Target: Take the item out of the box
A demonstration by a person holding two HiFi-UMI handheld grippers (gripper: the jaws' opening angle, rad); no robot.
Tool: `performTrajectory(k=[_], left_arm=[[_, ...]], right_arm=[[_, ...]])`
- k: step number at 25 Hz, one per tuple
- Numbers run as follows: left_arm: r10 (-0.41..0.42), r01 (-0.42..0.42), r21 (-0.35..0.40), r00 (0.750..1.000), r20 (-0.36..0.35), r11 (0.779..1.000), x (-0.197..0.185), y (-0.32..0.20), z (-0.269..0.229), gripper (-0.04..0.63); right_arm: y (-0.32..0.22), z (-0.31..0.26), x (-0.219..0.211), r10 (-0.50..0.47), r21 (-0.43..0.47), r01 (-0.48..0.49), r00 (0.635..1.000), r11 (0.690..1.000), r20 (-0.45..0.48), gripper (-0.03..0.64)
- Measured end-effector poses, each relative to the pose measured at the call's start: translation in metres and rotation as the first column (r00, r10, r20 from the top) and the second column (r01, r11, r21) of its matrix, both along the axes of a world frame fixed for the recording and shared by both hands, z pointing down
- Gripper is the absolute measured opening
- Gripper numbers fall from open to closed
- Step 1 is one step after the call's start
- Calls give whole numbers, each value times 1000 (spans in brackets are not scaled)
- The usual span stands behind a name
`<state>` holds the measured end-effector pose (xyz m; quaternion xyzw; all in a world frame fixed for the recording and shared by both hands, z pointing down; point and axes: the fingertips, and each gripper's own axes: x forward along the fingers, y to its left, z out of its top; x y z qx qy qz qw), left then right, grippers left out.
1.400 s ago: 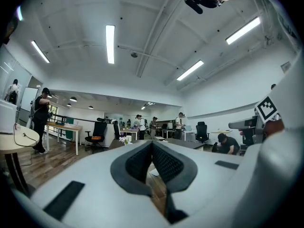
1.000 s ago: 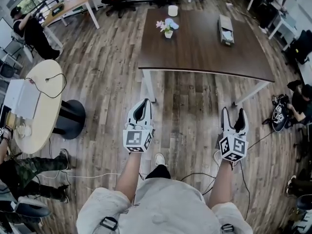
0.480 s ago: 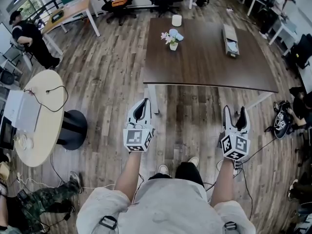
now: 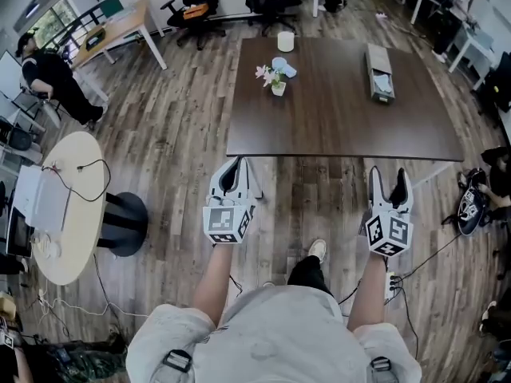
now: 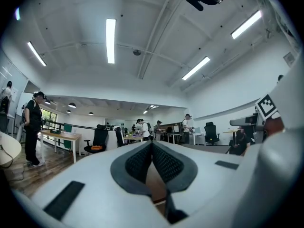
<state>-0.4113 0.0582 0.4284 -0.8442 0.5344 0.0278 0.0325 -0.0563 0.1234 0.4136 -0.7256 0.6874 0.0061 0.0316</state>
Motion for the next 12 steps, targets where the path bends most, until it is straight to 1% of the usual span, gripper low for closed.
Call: performTrajectory(k=[3,5,8,12], left_arm=[[8,-8,5,1000,9,1000,35,-27,-8,3],[24,-24,6,1000,14,1000,67,-46,-13,3],[53,-53,1,999,4,999,116,-72,-17,3],[71,-71,-2,997,11,997,169,-103,-20,3]], right_arm=[[-26,-5,30,0,3,0,1000,1000,9,321],[-43,-10,57,5,6,-5,1000,1000,9,321],[-64,-15,100,20,6,-20,1000,1000,11,321],[-90,-14,148,35,5,-35,999,999,21,321]])
